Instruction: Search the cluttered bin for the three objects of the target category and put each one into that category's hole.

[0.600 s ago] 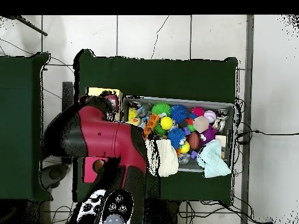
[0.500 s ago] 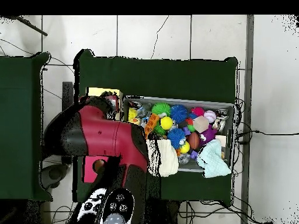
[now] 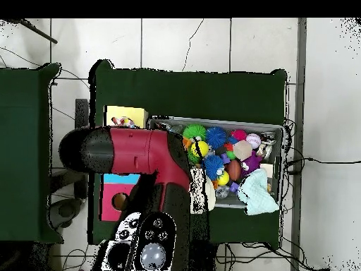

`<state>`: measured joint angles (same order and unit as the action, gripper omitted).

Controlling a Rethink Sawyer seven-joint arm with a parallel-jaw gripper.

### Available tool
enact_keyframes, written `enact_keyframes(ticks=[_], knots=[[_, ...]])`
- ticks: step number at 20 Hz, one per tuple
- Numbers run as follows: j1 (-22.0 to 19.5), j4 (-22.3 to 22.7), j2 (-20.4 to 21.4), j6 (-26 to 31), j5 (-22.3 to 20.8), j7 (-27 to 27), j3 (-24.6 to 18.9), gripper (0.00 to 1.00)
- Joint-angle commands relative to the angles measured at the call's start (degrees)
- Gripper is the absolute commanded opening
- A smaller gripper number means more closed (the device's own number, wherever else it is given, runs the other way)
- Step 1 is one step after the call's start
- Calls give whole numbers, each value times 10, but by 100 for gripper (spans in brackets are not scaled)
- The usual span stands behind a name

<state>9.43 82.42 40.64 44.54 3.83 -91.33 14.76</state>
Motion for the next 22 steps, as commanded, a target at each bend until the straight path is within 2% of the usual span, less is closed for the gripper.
enact_keyframes(ticks=[1,12,22], knots=[[-26,-3,-37,-12,-60,55,-84,0],[-24,0,-56,-42,-80,2,-109,0],[-9,7,-24,4,-77,-14,-112,0]])
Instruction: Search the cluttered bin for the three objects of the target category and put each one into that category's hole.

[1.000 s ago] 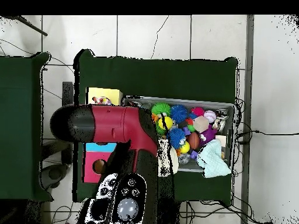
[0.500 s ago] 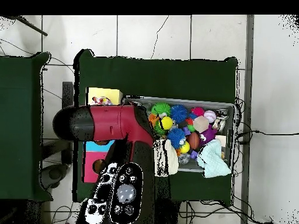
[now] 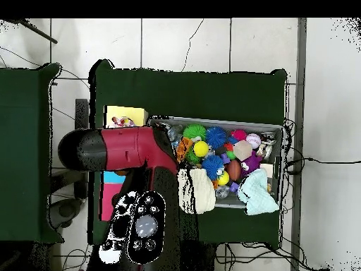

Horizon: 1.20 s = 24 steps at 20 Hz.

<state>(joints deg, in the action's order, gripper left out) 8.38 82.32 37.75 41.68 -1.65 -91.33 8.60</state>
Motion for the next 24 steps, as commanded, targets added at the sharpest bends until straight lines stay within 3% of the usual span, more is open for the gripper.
enact_keyframes(ticks=[1,7,15,24], knots=[[1,9,10,39,-22,-12,-51,0],[-2,10,33,74,-19,-3,-55,0],[-7,15,39,75,-20,-4,-65,0],[-7,17,5,33,-27,-22,-68,0]])
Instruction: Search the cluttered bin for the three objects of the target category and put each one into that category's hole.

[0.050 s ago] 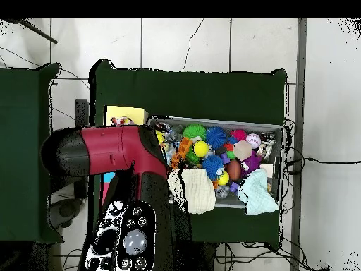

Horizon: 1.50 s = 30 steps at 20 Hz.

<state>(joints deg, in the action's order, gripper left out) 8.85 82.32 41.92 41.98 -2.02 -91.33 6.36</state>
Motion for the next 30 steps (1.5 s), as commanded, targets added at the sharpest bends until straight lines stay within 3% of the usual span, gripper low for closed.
enact_keyframes(ticks=[1,30], knots=[[-12,20,-39,25,-24,-23,-46,0],[12,10,-97,-18,-25,-62,-39,0]])
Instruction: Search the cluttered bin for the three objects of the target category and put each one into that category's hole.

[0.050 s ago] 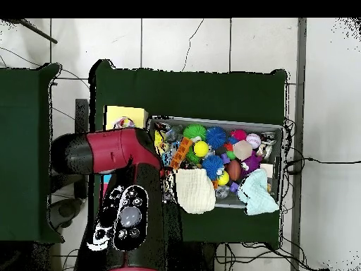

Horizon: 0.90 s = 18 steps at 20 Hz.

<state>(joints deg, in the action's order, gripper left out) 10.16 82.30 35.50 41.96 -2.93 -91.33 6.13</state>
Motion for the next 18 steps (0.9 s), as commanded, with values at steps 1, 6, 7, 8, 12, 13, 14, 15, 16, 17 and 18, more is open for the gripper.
enact_keyframes(ticks=[1,6,7,8,12,13,14,15,16,17,18], knots=[[0,9,-35,-21,-16,-63,-37,0],[-1,-11,-45,-18,-9,-64,-43,0],[0,-19,-48,-15,-8,-65,-44,0],[0,-27,-51,-11,-7,-65,-44,0],[-2,-52,-59,-1,-5,-59,-47,0],[-3,-57,-61,0,-5,-59,-47,0],[-4,-62,-61,3,-4,-58,-47,0],[-6,-68,-63,9,-3,-56,-48,0],[-7,-73,-63,13,-1,-55,-49,0],[-8,-79,-63,21,0,-53,-49,0],[-8,-86,-63,28,1,-53,-49,0]])
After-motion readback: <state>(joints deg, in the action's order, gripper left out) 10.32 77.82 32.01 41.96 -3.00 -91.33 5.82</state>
